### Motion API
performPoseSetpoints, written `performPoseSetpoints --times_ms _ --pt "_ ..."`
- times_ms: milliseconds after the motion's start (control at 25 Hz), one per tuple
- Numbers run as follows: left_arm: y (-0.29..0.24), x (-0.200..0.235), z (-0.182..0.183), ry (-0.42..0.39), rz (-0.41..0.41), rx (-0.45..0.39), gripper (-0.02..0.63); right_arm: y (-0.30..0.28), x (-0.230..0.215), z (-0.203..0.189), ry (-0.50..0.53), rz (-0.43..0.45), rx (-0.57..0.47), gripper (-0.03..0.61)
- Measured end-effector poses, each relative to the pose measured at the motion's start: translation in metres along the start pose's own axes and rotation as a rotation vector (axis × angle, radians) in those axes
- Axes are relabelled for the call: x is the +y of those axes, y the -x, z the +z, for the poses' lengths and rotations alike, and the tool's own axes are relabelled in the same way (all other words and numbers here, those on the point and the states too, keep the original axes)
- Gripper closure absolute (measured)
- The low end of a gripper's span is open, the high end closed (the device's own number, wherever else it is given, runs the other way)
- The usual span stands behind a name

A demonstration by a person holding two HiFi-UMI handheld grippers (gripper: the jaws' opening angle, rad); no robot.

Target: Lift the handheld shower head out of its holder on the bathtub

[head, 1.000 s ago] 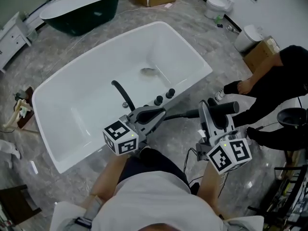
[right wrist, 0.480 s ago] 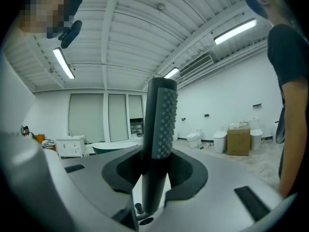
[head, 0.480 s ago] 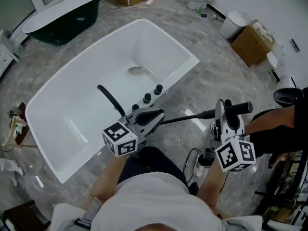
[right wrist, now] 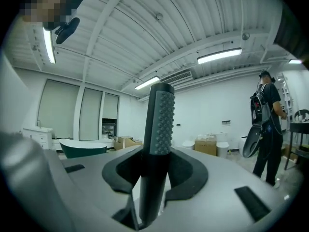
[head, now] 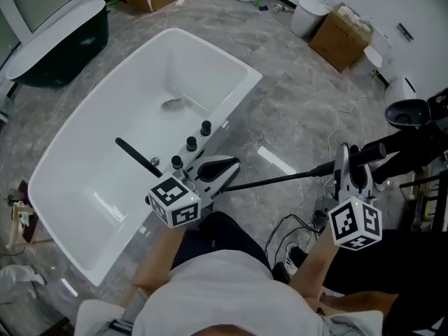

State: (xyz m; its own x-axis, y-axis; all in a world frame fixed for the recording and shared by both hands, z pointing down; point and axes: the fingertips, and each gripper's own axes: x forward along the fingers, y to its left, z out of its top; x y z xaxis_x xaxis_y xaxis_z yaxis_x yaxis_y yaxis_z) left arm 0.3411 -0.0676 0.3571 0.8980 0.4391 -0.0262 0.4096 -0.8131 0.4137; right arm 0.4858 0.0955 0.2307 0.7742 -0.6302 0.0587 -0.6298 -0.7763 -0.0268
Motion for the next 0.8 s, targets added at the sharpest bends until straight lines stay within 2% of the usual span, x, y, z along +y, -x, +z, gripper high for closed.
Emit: performPoseSetpoints --times_ms 200,360,480,640,800 --pt "-0.032 -0.017 -0.009 0.002 -0.087 0.033 0.594 0.023 -0.04 -0.002 -0.036 -0.084 -0.005 0.449" --pt "-0.053 -0.033 -0.018 0.012 -0.163 0.07 0.594 0.043 -0.063 -0.007 0.013 -0.172 0.019 0.449" --pt "-0.07 -0.045 -0.025 0.023 -0.203 0.097 0.594 0.056 -0.084 -0.01 -0.013 -0.215 0.024 0.449" --pt "-0.093 -0.057 -0.033 0.024 -0.234 0.118 0.594 0.061 -0.11 -0.016 -0.044 -0.236 0.033 0.449" --pt "-0.1 -0.06 -0.037 0.027 -0.235 0.13 0.594 0.058 -0.117 -0.024 -0.038 -0.243 0.054 0.449"
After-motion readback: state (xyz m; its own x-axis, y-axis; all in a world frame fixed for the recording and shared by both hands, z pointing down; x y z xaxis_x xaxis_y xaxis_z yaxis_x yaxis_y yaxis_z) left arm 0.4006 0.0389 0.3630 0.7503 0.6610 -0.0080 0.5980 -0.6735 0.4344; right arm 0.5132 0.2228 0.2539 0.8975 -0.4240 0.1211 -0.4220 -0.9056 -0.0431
